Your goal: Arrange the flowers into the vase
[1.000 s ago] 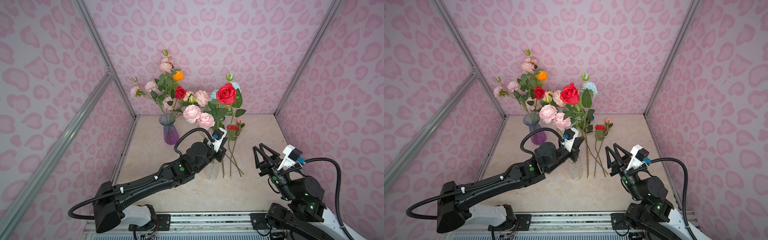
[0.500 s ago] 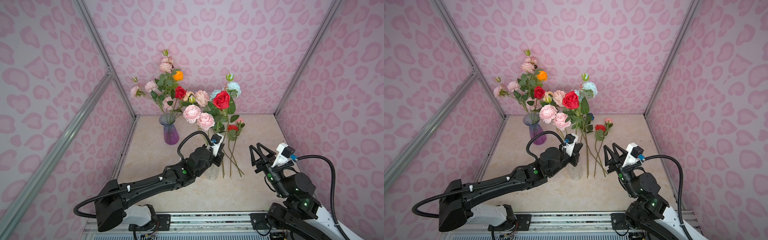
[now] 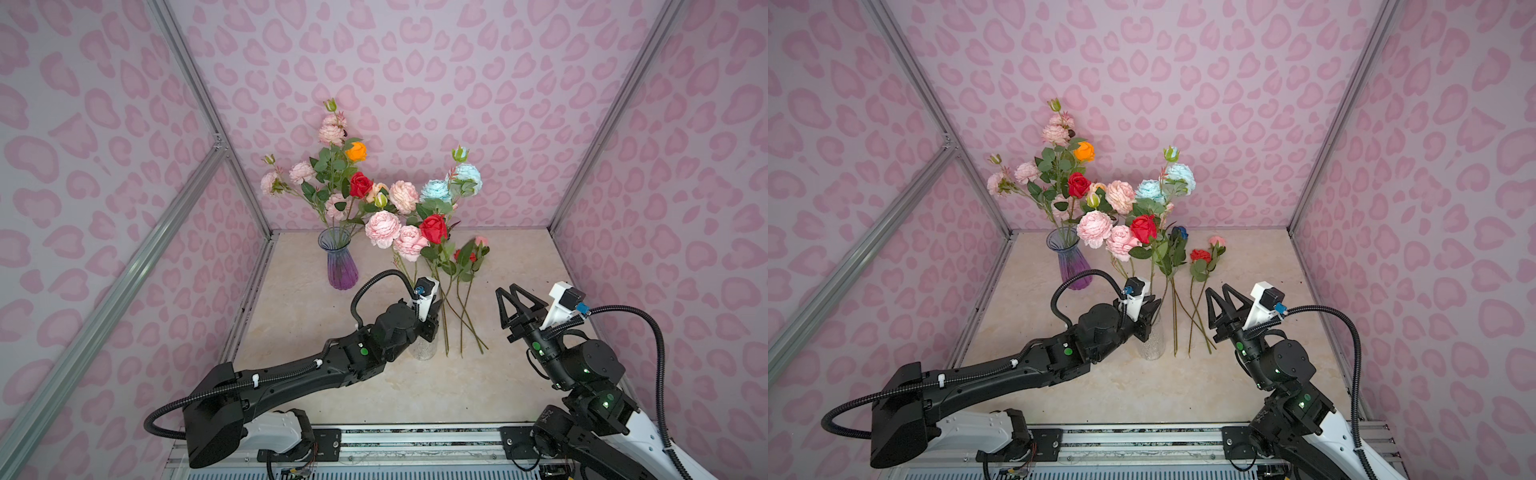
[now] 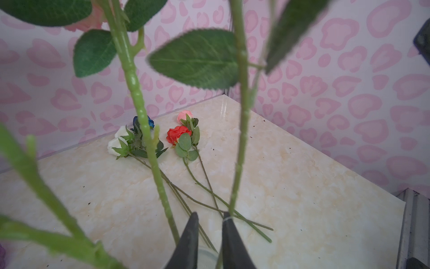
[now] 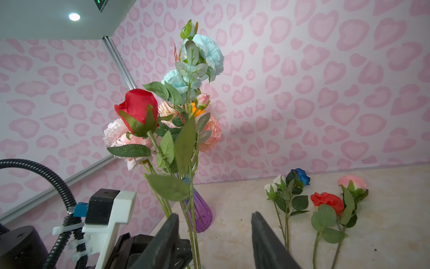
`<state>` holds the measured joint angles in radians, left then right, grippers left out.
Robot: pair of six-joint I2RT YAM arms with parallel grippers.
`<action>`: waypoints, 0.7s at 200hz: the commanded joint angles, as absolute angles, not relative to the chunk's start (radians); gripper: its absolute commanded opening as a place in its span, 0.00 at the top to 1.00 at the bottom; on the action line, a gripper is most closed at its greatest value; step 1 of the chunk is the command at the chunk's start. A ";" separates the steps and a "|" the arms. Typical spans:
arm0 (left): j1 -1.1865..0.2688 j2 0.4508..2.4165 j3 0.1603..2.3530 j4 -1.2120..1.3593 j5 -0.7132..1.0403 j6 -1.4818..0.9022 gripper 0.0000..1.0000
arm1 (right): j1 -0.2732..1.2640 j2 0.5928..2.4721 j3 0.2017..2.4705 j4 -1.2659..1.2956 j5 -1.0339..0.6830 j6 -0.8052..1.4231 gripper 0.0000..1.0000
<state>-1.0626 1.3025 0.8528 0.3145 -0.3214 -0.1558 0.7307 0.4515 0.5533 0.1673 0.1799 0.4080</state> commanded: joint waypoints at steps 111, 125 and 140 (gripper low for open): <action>-1.067 1.095 0.787 0.291 -0.293 -0.210 0.75 | 0.714 0.501 0.619 0.144 0.181 0.379 0.49; -1.067 1.075 0.783 0.291 -0.295 -0.211 0.75 | 0.708 0.502 0.627 0.140 0.178 0.377 0.49; -1.066 1.058 0.780 0.287 -0.296 -0.209 0.74 | 0.704 0.502 0.639 0.130 0.179 0.369 0.49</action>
<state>-1.0668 1.0817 0.7856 0.2790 -0.2985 -0.2077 0.7101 0.5018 0.6231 0.1459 0.1684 0.3882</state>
